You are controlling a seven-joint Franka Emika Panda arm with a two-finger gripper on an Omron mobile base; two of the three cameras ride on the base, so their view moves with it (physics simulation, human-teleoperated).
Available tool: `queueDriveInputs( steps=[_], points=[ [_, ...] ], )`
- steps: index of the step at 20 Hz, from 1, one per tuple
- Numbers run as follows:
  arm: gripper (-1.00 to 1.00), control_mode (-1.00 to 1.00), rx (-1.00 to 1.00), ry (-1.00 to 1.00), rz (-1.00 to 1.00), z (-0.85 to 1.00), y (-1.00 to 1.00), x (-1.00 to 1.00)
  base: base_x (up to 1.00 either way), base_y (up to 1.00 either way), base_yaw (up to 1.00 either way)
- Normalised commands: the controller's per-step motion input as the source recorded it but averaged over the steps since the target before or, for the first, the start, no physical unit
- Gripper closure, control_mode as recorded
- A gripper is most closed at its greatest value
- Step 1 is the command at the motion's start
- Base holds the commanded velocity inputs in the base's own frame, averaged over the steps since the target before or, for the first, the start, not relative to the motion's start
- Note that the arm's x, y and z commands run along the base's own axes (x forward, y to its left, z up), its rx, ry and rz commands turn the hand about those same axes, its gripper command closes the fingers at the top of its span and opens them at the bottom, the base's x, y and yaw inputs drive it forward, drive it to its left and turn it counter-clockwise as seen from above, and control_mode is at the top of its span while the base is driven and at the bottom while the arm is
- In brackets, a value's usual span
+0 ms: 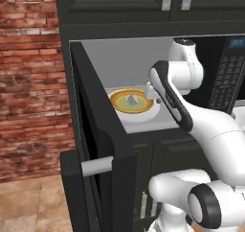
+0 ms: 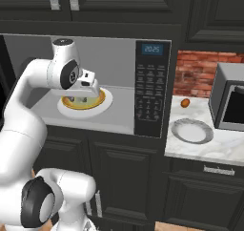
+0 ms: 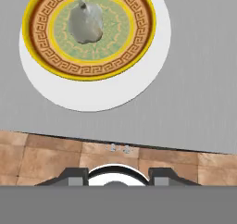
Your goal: Pick the garlic from the microwave and place it on plate located on the counter.
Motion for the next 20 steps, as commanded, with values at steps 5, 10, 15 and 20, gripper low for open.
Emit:
queueDriveInputs(
  steps=[5, 10, 15, 20],
  points=[
    [-1.0, -1.0, 0.0, -0.16, 0.0, -0.22, 0.07, -0.11, 0.0, 0.0, 0.0],
    [-1.0, -1.0, 0.0, -0.29, 0.0, -0.11, 0.8, 0.0, 0.0, 0.0, 0.0],
    [-1.0, -1.0, 0.0, -0.07, 0.0, 0.15, 0.74, 0.52, 0.0, 0.0, 0.0],
    [-1.0, -1.0, 0.06, 0.03, 0.0, 0.09, -0.05, 0.74, 0.0, 0.0, 0.0]
  ],
)
